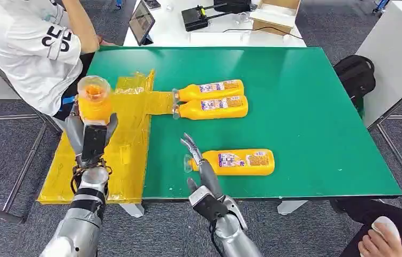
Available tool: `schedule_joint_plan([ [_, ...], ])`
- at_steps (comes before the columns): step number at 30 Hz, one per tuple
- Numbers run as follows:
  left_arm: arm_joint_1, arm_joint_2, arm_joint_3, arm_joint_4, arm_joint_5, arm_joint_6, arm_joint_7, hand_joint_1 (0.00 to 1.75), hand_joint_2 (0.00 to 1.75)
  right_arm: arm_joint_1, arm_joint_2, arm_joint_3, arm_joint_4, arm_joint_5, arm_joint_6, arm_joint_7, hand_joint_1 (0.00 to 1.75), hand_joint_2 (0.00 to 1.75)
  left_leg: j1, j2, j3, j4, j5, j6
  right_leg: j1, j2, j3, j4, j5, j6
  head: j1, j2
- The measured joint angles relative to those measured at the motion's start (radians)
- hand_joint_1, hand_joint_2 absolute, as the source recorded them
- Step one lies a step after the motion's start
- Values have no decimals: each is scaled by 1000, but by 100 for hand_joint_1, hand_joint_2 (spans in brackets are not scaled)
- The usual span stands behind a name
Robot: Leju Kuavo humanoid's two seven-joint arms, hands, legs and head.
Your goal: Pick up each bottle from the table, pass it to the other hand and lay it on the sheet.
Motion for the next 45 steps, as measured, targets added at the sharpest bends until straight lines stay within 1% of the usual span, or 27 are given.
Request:
schedule_joint_plan([
  [3, -10, 5, 48, 39, -332, 12, 72, 175, 175, 14, 1, 0, -38, -50, -25, 0, 0, 0, 0, 0, 0, 0, 0, 0, 0, 0, 0, 0, 0, 0, 0, 0],
  [5, -12, 5, 97, 46, -617, 14, 132, 175, 175, 25, 0, 1, -77, -90, -57, 0, 0, 0, 0, 0, 0, 0, 0, 0, 0, 0, -1, 0, 0, 0, 0, 0],
  [7, -11, 11, 109, 52, -780, 14, 229, 175, 175, 35, 0, 2, -112, -119, -75, 0, 0, 0, 0, 0, 0, 0, 0, 0, 0, 0, -1, 0, 0, 0, 0, 0],
  [9, -11, 31, 80, 60, -819, 15, 331, 175, 175, 41, -1, 4, -139, -135, -83, 0, 0, 0, 0, 1, 0, 0, 0, 0, 0, 0, -1, 0, 0, 0, 0, 0],
  [10, -14, 52, 39, 68, -828, 16, 414, 175, 175, 46, -1, 4, -154, -145, -86, 0, 0, 0, 0, 1, 0, 0, 0, 0, 0, 0, -2, 0, 0, 0, 0, 0],
  [12, -26, 98, -77, 98, -829, 16, 547, 175, 175, 54, -2, 4, -175, -159, -87, 0, 0, 0, 0, 1, 0, 0, 0, 0, 0, 0, -2, 0, 0, 0, 0, 0],
  [13, -39, 119, -136, 126, -832, 16, 591, 175, 175, 56, -2, 4, -183, -164, -84, 0, 0, 0, 0, 0, -1, 0, 0, 0, 0, 0, -2, 0, 0, 0, 0, 0],
  [15, -60, 156, -240, 176, -836, 17, 614, 175, 175, 56, -2, 4, -193, -167, -80, 0, 0, 0, 0, 0, -1, 0, 1, 0, 0, -1, -1, 1, 0, 0, 0, 0],
  [17, -78, 179, -310, 225, -838, 17, 621, 175, 175, 58, -2, 4, -199, -168, -75, 0, 0, 0, 0, 1, -1, 0, 1, 0, 0, 0, -1, 1, 0, 0, 0, 0],
  [21, -117, 200, -388, 334, -838, 16, 632, 175, 175, 61, -2, 4, -203, -164, -66, 0, 0, 0, 0, 1, -1, 0, 1, 0, 0, 0, -2, 1, 0, 0, 0, 0],
  [24, -146, 209, -407, 437, -831, 2, 628, 175, 175, 61, -2, 4, -203, -162, -62, 0, 0, 0, 0, 1, -1, 0, 1, 0, 0, 0, -2, 1, 0, 0, 0, 0],
  [27, -154, 212, -409, 493, -822, -25, 618, 175, 175, 61, -2, 4, -203, -162, -52, 0, 0, 0, 0, 1, -1, 0, 1, 0, 0, 0, -2, 1, 0, 0, 0, 0],
  [35, -165, 218, -398, 555, -790, -79, 604, 175, 175, 61, -2, 3, -196, -142, -38, 0, 0, 0, 0, 1, -1, 0, 0, 0, 0, 0, -1, 1, 0, 0, 0, 0],
  [36, -166, 218, -394, 558, -783, -81, 600, 171, 175, 61, -2, 3, -194, -138, -36, 0, 0, 0, 0, 0, -1, 0, 0, 0, 0, 0, -1, 1, 0, 0, 0, 0],
  [37, -167, 218, -390, 560, -776, -76, 595, 17, 175, 61, -2, 3, -192, -135, -35, -1, 0, 0, 0, 0, -1, 0, 0, 0, 0, 0, -1, 1, 0, 0, 0, 0],
  [38, -166, 218, -382, 562, -769, -72, 591, 17, 175, 61, -2, 3, -190, -132, -35, 0, 0, 0, 0, 0, -1, 0, 0, 0, 0, 0, -1, 1, 0, 0, 0, 0],
  [39, -166, 218, -375, 564, -761, -71, 585, 0, 175, 61, -2, 3, -187, -130, -35, 0, 0, 0, 0, 1, -1, 0, 1, 0, 0, 0, -1, 1, 0, 0, 0, 0],
  [42, -166, 218, -344, 568, -710, -72, 548, 0, 175, 61, -2, 3, -180, -129, -35, 0, 0, 0, 0, 1, -1, 0, 1, 0, 0, 0, -1, 1, 0, 0, 0, 0],
  [45, -167, 211, -278, 569, -584, -84, 456, 0, 175, 61, -2, 3, -174, -130, -37, -1, 0, 0, 0, 1, -1, 0, 1, 0, 0, 0, -1, 1, 0, 0, 0, 0],
])
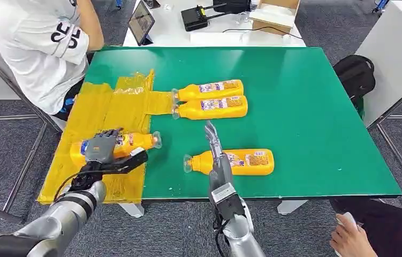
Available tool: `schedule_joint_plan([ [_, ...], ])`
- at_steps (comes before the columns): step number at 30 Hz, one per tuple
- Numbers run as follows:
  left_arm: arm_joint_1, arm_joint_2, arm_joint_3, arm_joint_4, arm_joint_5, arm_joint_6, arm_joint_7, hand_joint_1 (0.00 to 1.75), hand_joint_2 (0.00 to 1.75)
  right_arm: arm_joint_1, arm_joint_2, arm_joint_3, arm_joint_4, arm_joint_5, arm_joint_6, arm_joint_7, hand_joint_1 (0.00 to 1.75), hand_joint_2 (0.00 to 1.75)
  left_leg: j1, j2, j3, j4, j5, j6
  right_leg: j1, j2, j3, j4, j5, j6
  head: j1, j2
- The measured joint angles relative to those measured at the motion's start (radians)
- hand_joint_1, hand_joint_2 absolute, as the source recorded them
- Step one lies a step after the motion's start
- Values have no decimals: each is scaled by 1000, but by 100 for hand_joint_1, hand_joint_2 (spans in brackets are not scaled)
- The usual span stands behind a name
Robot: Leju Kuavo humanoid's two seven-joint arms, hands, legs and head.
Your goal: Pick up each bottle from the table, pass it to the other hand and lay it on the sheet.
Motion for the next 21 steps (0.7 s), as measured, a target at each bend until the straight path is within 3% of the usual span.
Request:
schedule_joint_plan([
  [7, -1, -18, 140, -1, 107, -26, -112, 0, 175, -1, 1, -9, 15, -58, -30, 0, 0, 0, 0, 0, 0, 0, 0, 0, 0, 0, 0, 0, 0, 0, 0, 0],
  [12, -1, -29, 192, -2, 133, -28, -151, 0, 175, -3, 2, -30, 32, -84, -30, 0, 0, 0, 0, 0, 1, 0, 0, 0, 0, 0, 0, 0, 0, 0, 0, 0],
  [21, -1, -48, 284, -29, 244, -116, -337, 0, 175, -23, 8, -67, 87, -122, -19, 1, 0, 0, 0, 0, 1, 0, 1, 0, 0, 0, 0, 0, 0, 0, 0, 0],
])
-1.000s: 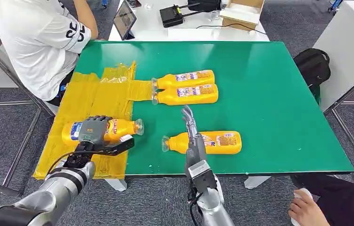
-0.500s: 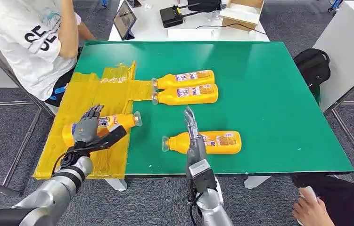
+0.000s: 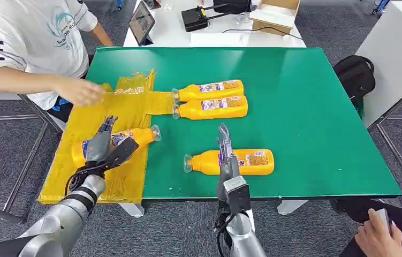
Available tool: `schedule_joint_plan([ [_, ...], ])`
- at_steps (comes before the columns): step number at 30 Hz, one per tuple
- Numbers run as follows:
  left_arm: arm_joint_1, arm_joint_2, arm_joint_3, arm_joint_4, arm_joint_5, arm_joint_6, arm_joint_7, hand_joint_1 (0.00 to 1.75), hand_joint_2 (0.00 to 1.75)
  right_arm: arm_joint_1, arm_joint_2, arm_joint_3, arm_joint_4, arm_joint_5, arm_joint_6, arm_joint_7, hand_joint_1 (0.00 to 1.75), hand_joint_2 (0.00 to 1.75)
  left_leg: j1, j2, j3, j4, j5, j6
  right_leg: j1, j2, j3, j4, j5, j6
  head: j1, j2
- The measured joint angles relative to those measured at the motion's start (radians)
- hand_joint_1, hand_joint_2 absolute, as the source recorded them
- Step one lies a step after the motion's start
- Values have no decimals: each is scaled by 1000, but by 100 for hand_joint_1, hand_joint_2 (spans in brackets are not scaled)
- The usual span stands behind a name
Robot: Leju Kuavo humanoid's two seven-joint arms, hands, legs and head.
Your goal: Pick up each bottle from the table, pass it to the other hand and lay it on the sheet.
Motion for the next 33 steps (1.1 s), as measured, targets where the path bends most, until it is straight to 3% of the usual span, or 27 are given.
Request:
schedule_joint_plan([
  [9, -4, -32, 97, -95, 222, -189, -138, 0, 175, -17, 3, -24, 44, -6, 12, 2, 0, 0, 0, 0, 0, 0, 0, 0, 0, 0, 0, 0, 0, 0, 0, 0],
  [10, -1, -40, 104, -121, 255, -185, -143, 0, 175, -19, 3, -24, 48, 2, 11, 2, 0, 175, 0, 0, -1, 0, 0, 0, 0, 0, 0, 0, 0, 0, 0, 0],
  [19, 156, -112, -12, -522, 502, 159, -151, 0, 175, -46, 3, -23, 80, 279, -60, 50, 0, 175, 0, -1, -1, 0, 0, 0, 0, 0, -1, 0, 0, 0, 0, 0],
  [27, 351, -145, -154, -827, 679, 175, -151, 0, 175, -89, -52, -10, 89, 556, -135, 218, 0, 175, -1, -1, -1, 0, -1, 0, 0, 0, -1, -1, 0, 0, 0, 0],
  [33, 428, -146, -213, -948, 708, 178, -151, 0, 175, -101, -89, -7, 89, 603, -140, 260, 0, 175, 0, -1, -1, 0, -1, 0, 0, 0, -1, 0, 0, 0, 0, 0],
])
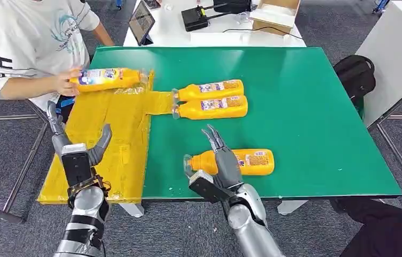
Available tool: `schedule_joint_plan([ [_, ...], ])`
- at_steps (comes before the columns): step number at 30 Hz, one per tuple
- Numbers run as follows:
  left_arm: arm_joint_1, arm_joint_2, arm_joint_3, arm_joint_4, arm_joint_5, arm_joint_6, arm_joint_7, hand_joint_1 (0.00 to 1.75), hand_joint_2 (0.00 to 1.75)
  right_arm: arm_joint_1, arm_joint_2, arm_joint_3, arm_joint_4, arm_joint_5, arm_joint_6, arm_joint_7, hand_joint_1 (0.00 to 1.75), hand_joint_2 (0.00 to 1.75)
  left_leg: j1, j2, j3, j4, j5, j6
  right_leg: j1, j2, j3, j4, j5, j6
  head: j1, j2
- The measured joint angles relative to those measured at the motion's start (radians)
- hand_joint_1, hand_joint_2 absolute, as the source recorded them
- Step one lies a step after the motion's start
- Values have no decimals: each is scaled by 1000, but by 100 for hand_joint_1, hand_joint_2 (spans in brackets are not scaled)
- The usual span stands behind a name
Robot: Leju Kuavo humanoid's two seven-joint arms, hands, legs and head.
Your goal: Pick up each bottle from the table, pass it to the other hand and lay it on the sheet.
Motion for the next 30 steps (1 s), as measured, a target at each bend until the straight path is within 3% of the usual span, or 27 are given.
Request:
schedule_joint_plan([
  [16, 38, 0, -30, -68, 8, 18, 0, 0, 175, -1, -24, 13, 0, 36, -2, 28, 0, 175, 0, 0, 0, 0, 0, 0, 0, 0, 0, 0, 0, 0, 0, 0],
  [23, 88, 0, -79, -100, 33, 29, 0, 0, 175, -14, -48, 19, 47, 51, 98, 71, 0, 175, 0, 0, 0, 0, 0, 0, 0, 0, 0, 0, 0, 0, 0, 0],
  [30, 96, 0, -87, -80, 56, 2, 0, 0, 175, -35, -98, 22, 129, 60, 114, 101, 0, 175, 0, 0, 0, 0, 0, 0, 0, 0, 0, 0, 0, 0, 0, 0],
])
